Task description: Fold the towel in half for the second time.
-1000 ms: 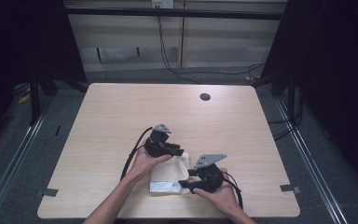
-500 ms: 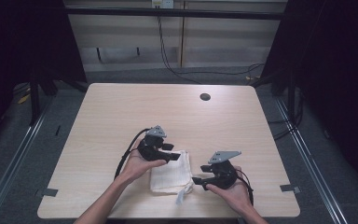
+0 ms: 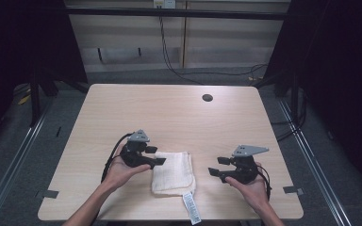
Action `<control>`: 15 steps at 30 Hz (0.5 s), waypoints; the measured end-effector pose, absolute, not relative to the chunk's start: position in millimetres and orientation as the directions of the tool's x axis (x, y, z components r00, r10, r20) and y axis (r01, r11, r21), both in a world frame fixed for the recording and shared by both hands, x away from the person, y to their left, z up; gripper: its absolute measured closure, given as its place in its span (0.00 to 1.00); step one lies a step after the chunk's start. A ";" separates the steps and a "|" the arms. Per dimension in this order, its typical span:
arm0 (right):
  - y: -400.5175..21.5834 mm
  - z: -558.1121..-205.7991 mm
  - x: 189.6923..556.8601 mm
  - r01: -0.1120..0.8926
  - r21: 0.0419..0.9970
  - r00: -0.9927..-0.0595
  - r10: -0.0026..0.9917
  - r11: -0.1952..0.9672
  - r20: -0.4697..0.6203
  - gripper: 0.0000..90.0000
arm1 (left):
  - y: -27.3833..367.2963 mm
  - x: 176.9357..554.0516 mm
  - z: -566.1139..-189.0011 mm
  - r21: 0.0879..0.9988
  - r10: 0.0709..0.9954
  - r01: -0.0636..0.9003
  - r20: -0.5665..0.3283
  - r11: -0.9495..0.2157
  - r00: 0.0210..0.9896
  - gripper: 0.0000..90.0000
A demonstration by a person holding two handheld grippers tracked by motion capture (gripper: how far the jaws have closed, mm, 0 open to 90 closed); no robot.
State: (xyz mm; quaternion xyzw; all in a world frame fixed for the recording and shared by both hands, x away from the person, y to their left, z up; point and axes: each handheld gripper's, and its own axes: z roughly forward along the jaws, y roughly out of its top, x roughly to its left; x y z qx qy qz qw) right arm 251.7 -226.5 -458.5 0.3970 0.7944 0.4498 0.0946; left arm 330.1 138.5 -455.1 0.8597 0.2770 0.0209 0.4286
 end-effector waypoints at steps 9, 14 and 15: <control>-256.3 -456.8 245.6 0.548 0.797 -0.635 0.748 0.256 0.196 0.42 | 192.6 309.2 -449.5 0.753 0.597 0.497 -0.175 -0.431 0.783 0.43; -266.2 -460.4 240.0 0.552 0.793 -0.613 0.770 0.256 0.178 0.41 | 221.5 289.8 -457.1 0.759 0.662 0.498 -0.120 -0.419 0.740 0.40; -267.8 -461.3 238.8 0.553 0.795 -0.610 0.771 0.249 0.183 0.39 | 225.8 286.0 -459.7 0.761 0.667 0.500 -0.121 -0.413 0.735 0.40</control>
